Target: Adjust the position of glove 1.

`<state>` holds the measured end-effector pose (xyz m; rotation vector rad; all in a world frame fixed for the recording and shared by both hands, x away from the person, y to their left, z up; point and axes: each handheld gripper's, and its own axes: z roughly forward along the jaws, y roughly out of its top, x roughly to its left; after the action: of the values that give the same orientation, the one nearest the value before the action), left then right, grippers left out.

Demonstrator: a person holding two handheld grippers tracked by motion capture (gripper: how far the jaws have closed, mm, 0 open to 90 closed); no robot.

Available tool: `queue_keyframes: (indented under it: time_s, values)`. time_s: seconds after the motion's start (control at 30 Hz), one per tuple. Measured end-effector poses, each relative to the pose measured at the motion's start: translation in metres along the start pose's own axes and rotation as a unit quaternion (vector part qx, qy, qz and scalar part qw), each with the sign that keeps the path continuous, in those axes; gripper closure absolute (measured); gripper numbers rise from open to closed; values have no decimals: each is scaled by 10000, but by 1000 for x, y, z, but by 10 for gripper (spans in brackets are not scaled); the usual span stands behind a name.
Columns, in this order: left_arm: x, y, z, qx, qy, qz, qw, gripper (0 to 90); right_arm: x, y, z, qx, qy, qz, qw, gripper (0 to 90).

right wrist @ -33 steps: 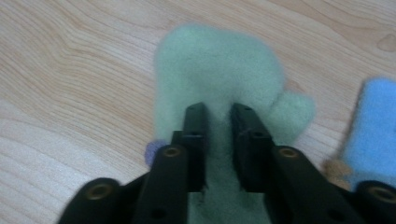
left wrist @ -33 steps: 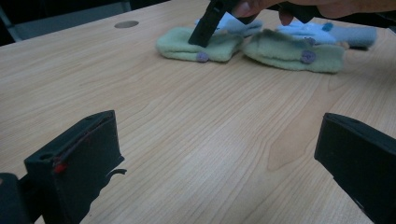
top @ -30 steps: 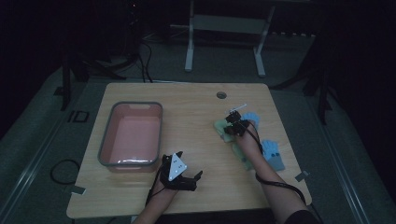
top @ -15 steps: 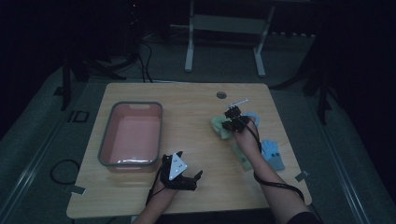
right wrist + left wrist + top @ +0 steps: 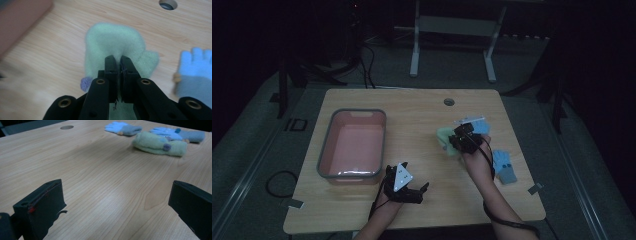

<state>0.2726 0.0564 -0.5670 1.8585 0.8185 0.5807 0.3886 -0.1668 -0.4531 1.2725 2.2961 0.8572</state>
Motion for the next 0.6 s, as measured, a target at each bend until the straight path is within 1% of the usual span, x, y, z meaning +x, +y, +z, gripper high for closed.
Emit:
queue_keyframes:
  time_s: [0.03, 0.07, 0.13, 0.17, 0.23, 0.27, 0.3, 0.33, 0.37, 0.43, 0.5, 0.53, 0.57, 0.6]
  values:
    - [0, 0, 0, 3, 12, 8, 10000, 5, 3, -1, -4, -28, 38, 25, 10000, 858]
    - [-1, 0, 0, -9, 31, 12, 10000, 5, 8, -6, -13, -141, 49, 103, 9998, 858]
    - [-1, 0, 0, -19, 37, 16, 10000, 5, 10, -8, -15, -143, 61, 110, 9998, 858]
    - [-1, 0, 0, -26, 44, 16, 10000, 5, 11, -11, -18, -177, 49, 161, 9997, 858]
    - [-1, 0, 0, -26, 44, 14, 10000, 5, 14, -21, -22, -210, 99, 378, 9990, 857]
    - [-1, 0, 0, -20, 44, 7, 10000, 5, 14, -21, -22, -210, 99, 378, 9990, 857]
    - [-1, 0, 0, -9, 40, 2, 10000, 5, 16, -29, -22, -236, 112, 545, 9982, 858]
    - [-1, 0, 1, -1, 43, -5, 10000, 5, 16, -29, -22, -236, 112, 545, 9982, 858]
    - [-1, 0, 1, 5, 65, -25, 10000, 5, 16, -32, -22, -242, 124, 619, 9977, 857]
    - [0, 0, 1, 5, 103, -72, 9999, 5, 21, -39, -21, -241, 160, 706, 9971, 858]
    - [1, 0, 1, 17, 110, -114, 9999, 5, 26, -46, -17, -205, 257, 793, 9963, 857]
    - [1, 0, 1, 26, 133, -122, 9998, 5, 30, -51, -14, -188, 227, 832, 9961, 857]
    - [1, 0, 1, 37, 112, -136, 9998, 5, 33, -55, -13, -184, 217, 837, 9961, 857]
    - [1, 1, 2, 29, 119, -109, 9999, 5, 37, -60, -10, -169, 172, 843, 9961, 857]
